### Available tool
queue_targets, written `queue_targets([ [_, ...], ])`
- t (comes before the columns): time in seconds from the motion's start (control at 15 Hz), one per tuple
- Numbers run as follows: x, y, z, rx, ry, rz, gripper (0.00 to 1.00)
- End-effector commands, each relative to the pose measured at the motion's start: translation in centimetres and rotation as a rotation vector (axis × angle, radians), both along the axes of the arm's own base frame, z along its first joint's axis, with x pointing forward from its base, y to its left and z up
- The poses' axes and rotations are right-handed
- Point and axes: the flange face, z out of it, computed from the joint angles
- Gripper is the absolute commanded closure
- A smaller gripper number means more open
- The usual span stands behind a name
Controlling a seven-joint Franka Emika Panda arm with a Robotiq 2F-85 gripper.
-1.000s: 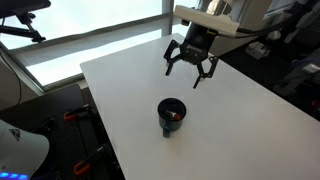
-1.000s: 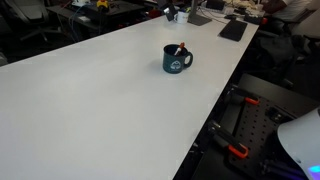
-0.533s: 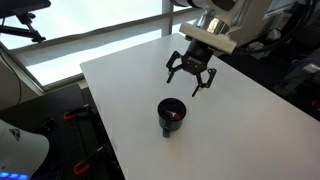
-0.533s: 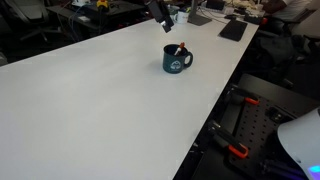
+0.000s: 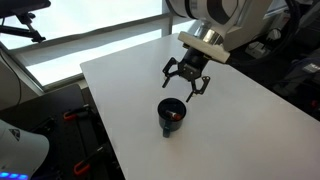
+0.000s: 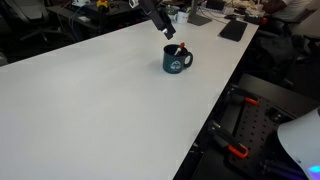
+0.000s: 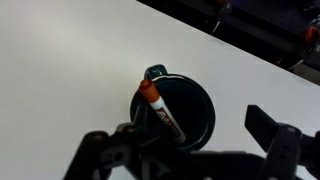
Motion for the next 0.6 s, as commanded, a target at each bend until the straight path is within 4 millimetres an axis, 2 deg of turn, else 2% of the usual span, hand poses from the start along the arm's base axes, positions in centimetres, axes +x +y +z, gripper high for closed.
queue_targets([
  [0.0,0.1,-0.3,1.5,0.019,0.016,-0.013,0.00],
  [0.07,0.0,-0.2,0.1,-0.001,0.009,-0.004,0.00],
  [0.53,0.1,-0.4,0.5,-0.002,0.007,-0.010,0.00],
])
